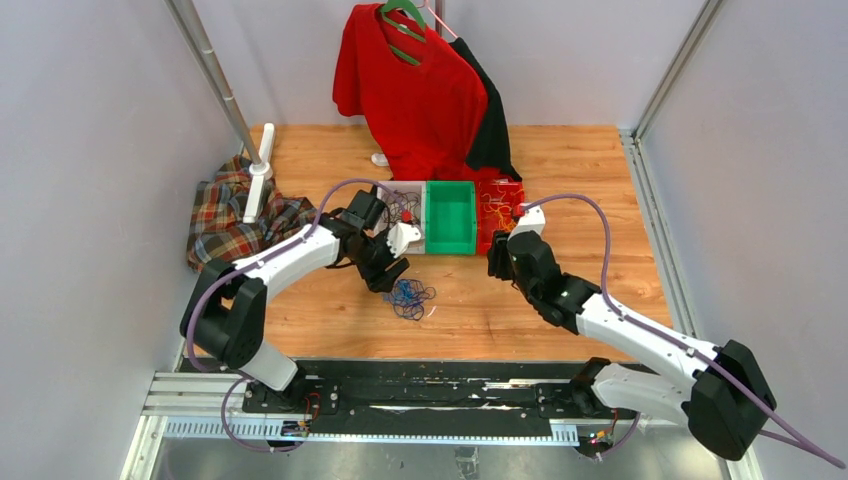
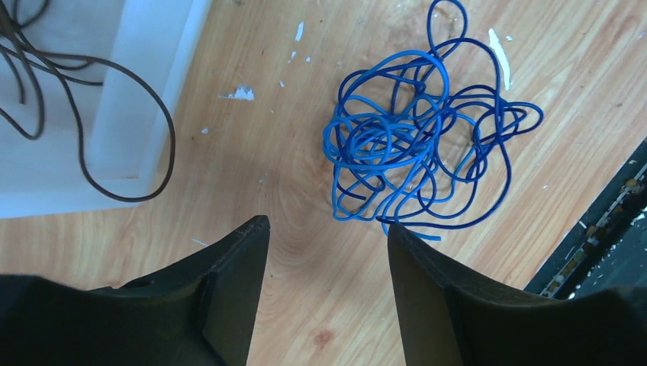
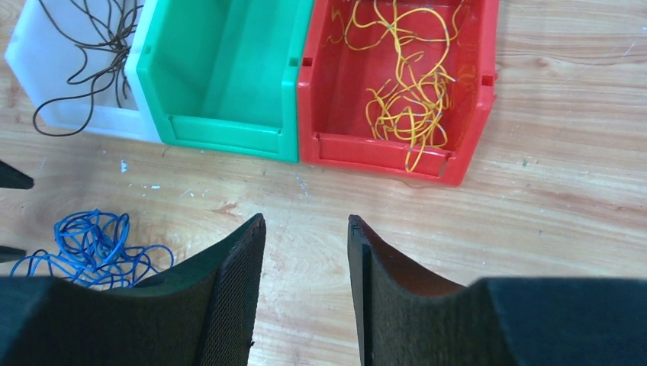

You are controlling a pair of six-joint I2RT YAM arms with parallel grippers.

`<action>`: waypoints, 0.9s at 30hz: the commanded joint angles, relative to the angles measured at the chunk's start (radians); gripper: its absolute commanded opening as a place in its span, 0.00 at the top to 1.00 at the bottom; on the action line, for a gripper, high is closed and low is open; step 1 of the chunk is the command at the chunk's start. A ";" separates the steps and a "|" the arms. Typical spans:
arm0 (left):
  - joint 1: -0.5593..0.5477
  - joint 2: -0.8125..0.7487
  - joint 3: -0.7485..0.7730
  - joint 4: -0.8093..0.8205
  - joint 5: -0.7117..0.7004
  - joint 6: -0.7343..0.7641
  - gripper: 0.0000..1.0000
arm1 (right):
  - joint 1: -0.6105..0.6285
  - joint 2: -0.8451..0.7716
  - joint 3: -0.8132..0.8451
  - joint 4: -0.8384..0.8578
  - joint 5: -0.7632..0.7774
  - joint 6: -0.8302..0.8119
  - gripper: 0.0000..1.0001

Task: Untangle the cables

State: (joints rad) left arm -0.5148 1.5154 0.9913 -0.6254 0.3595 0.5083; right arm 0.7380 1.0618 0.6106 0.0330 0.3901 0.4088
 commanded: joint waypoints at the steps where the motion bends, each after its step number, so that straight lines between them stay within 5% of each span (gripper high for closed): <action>1: 0.016 0.025 -0.029 0.073 0.049 -0.058 0.38 | 0.046 -0.023 -0.026 0.023 0.048 0.031 0.56; 8: 0.016 0.024 -0.054 0.141 0.096 -0.151 0.49 | 0.099 0.012 -0.027 0.034 0.087 0.044 0.59; 17: 0.016 -0.071 -0.040 0.083 0.088 -0.160 0.99 | 0.151 0.056 -0.013 0.102 0.069 0.030 0.66; 25: 0.016 -0.180 0.005 0.005 0.111 -0.182 0.99 | 0.191 0.089 0.018 0.174 0.005 -0.023 0.66; 27: 0.016 -0.180 0.006 0.009 0.114 -0.207 0.93 | 0.200 0.090 0.025 0.180 0.008 -0.037 0.64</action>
State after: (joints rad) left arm -0.5007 1.3483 0.9688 -0.5858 0.4427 0.3424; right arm 0.9085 1.1496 0.5972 0.1562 0.4076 0.4103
